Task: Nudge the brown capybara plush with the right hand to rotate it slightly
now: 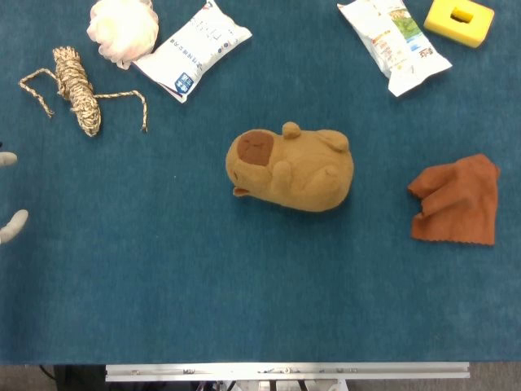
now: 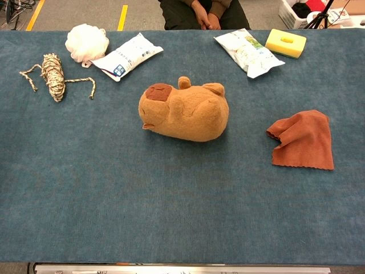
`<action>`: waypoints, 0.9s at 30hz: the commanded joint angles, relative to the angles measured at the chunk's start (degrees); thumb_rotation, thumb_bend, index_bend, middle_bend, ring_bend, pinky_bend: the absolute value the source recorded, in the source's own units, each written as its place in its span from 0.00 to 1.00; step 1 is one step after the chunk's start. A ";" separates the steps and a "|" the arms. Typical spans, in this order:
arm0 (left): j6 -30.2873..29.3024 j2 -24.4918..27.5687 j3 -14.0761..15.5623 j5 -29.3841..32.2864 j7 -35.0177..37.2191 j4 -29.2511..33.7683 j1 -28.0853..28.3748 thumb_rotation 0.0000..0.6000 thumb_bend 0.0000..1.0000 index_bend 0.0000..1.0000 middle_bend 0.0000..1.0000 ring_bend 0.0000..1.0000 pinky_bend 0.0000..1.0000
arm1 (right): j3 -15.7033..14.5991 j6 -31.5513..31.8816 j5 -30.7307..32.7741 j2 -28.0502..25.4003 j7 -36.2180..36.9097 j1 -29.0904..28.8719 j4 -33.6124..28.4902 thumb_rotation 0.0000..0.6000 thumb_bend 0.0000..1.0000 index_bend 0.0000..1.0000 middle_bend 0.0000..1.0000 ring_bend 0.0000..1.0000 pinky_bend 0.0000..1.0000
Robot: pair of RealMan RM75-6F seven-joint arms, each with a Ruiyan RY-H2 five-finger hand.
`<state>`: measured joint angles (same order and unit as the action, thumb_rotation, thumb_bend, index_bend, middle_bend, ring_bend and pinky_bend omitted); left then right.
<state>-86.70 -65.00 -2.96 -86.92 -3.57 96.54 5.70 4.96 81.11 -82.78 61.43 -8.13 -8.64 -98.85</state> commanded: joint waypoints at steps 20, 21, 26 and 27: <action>-0.32 0.19 0.32 -0.80 0.15 0.80 -0.15 1.00 0.17 0.30 0.23 0.13 0.14 | 2.01 -8.89 -1.38 2.01 5.11 -7.24 1.17 1.00 0.23 0.33 0.31 0.16 0.23; -0.41 0.22 0.37 -0.83 0.20 0.85 -0.24 1.00 0.17 0.30 0.23 0.13 0.14 | 2.37 -10.39 -1.26 2.43 5.78 -8.43 1.36 1.00 0.22 0.34 0.32 0.17 0.23; -1.07 0.50 0.48 -0.90 0.75 1.12 -0.72 1.00 0.17 0.30 0.23 0.13 0.14 | 3.73 -16.43 -0.99 3.96 6.86 -13.53 0.91 1.00 0.21 0.36 0.33 0.18 0.23; -1.17 0.54 0.49 -0.91 0.86 1.17 -0.79 1.00 0.17 0.30 0.23 0.13 0.14 | 3.99 -17.50 -0.79 4.24 6.62 -14.46 0.80 1.00 0.21 0.36 0.33 0.18 0.23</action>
<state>-87.83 -64.49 -2.49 -87.83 -2.77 97.67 4.96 8.07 65.77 -83.96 64.74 -1.90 -21.06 -97.85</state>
